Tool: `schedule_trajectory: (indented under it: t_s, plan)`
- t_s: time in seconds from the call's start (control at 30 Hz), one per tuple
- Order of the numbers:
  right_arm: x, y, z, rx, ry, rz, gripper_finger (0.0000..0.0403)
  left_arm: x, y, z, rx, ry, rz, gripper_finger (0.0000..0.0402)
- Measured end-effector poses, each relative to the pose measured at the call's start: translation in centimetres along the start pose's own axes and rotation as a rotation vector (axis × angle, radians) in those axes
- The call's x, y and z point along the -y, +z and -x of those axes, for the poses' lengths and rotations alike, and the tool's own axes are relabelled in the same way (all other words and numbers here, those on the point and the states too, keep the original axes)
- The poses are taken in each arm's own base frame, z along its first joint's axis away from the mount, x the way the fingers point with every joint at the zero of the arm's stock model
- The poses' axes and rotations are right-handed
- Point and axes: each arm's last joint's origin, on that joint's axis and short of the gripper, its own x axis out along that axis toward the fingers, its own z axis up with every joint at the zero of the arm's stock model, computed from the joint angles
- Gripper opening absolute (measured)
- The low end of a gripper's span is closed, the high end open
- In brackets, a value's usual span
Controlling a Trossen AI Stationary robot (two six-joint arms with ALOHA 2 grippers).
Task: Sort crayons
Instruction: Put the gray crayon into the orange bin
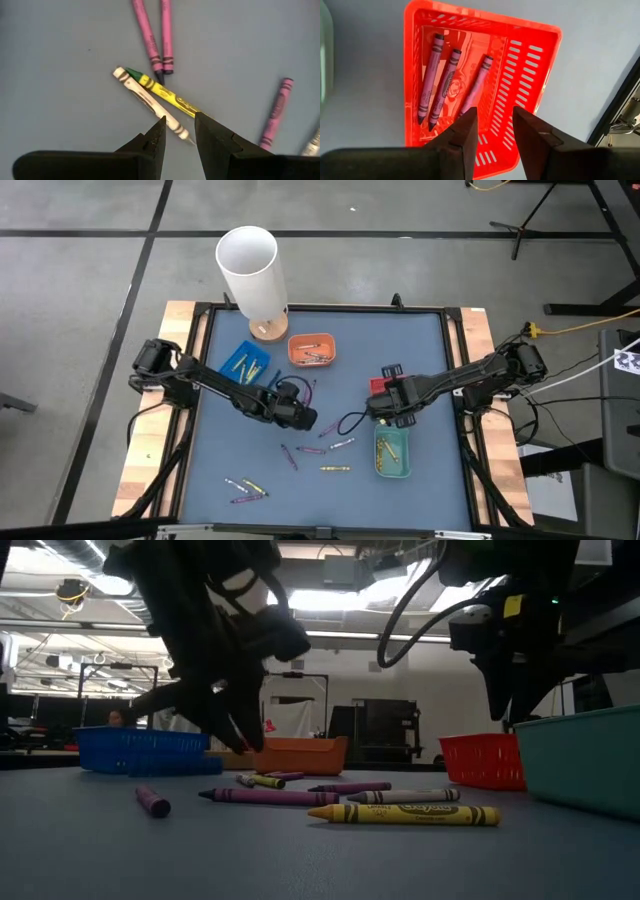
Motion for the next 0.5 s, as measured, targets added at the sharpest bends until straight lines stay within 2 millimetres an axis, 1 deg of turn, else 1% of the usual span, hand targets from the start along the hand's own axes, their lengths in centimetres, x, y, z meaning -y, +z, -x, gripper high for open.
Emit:
schedule_trajectory:
  t_s: [0.13, 0.33, 0.5]
  plan:
    - [0.0, 0.0, 0.0, 0.000, 0.000, 0.000, 0.0122, -0.2, 0.1, -0.8, 0.002, 0.024, 0.010, 0.0088]
    - [0.0, 0.0, 0.0, 0.002, 0.000, -0.001, 0.0122, -0.5, -0.4, -2.2, -0.004, 0.068, 0.020, 0.0088]
    - [0.0, 0.1, 0.0, 0.005, 0.000, -0.002, 0.0122, -0.7, -0.5, -2.5, -0.005, 0.086, 0.036, 0.0088]
